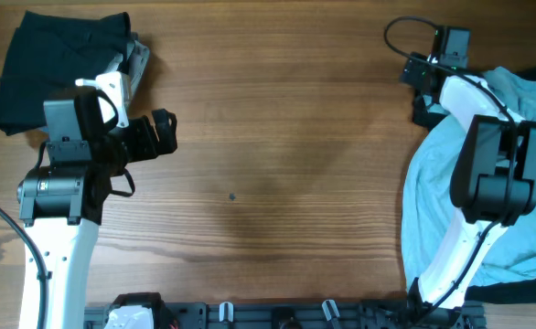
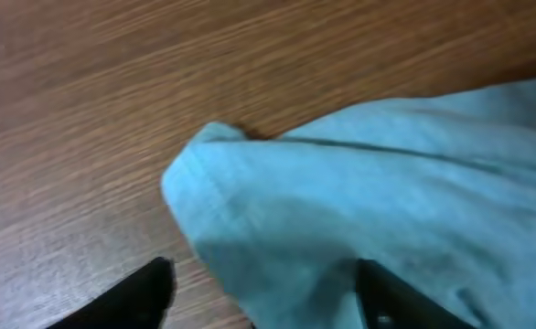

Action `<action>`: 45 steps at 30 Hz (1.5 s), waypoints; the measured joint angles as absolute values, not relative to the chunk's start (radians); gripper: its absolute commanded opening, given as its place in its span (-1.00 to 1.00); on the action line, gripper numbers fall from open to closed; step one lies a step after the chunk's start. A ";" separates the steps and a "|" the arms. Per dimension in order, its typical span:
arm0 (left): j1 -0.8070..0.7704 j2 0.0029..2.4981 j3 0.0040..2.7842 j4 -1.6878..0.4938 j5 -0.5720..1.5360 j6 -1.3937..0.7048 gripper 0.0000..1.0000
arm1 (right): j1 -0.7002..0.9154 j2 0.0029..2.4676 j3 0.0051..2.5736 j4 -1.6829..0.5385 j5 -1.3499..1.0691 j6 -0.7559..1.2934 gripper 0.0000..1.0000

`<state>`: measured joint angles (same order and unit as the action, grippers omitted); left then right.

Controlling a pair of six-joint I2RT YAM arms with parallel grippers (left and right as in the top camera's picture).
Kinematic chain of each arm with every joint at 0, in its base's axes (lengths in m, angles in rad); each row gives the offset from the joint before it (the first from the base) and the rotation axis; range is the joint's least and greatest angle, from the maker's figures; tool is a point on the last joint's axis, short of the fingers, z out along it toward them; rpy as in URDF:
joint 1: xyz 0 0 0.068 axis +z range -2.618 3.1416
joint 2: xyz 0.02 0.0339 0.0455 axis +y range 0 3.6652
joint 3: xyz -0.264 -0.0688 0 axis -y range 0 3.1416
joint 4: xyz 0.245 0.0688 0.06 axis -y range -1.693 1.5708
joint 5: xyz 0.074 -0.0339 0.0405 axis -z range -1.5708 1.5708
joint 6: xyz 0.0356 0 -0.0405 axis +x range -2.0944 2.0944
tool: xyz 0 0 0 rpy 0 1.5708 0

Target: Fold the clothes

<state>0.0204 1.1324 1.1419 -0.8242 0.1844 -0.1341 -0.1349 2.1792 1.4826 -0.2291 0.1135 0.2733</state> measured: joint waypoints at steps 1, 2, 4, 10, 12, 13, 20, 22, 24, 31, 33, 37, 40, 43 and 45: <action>0.020 1.132 1.142 -0.824 0.184 -0.136 0.78 | -0.136 2.180 1.483 -0.228 0.117 0.280 0.21; 0.020 1.132 1.142 -0.825 0.184 -0.136 0.78 | -0.136 2.180 1.483 -0.226 0.117 0.284 0.15; 0.020 1.135 1.142 -0.827 0.184 -0.137 0.78 | -0.136 2.185 1.483 -0.224 0.117 0.290 0.04; 0.020 1.147 1.142 -0.827 0.197 -0.137 0.77 | -0.136 2.207 1.483 -0.230 0.121 0.287 -0.70; 0.020 1.147 1.142 -0.827 0.200 -0.137 0.78 | -0.136 2.207 1.483 -0.253 0.125 0.288 -0.69; 0.020 1.147 1.142 -0.827 0.200 -0.137 0.78 | -0.136 2.204 1.483 -0.257 0.125 0.287 -0.69; 0.020 1.147 1.142 -0.827 0.200 -0.138 0.88 | -0.164 1.977 1.483 -0.283 0.125 0.254 -0.75; 0.020 1.147 1.142 -0.827 0.200 -0.138 0.86 | -0.176 1.905 1.483 -0.283 0.117 0.214 -0.91; 0.020 1.147 1.142 -0.827 0.200 -0.138 0.80 | -0.181 1.839 1.489 -0.294 0.093 0.195 -0.92; 0.020 1.147 1.142 -0.824 0.201 -0.138 0.91 | -0.123 1.605 1.492 -0.399 -0.046 0.165 0.56; 0.020 1.147 1.142 -0.825 0.204 -0.138 0.94 | -0.122 1.610 1.496 -0.439 -0.046 0.149 0.62; 0.020 1.147 1.142 -0.827 0.207 -0.138 0.93 | -0.124 1.811 1.494 -0.475 -0.013 0.125 0.68; 0.020 1.147 1.142 -0.831 0.207 -0.138 0.94 | -0.155 2.032 1.485 -0.433 0.061 0.126 0.67; 0.020 1.147 1.142 -0.830 0.207 -0.138 0.97 | -0.199 2.122 1.480 -0.426 0.080 0.171 0.49; 0.020 1.147 1.142 -0.830 0.207 -0.138 0.97 | -0.227 2.144 1.480 -0.418 0.078 0.196 0.36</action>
<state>0.0204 1.1473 1.1423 -0.8303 0.2070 -0.1375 -0.2272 2.1445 1.4796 -0.4175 0.0776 0.1963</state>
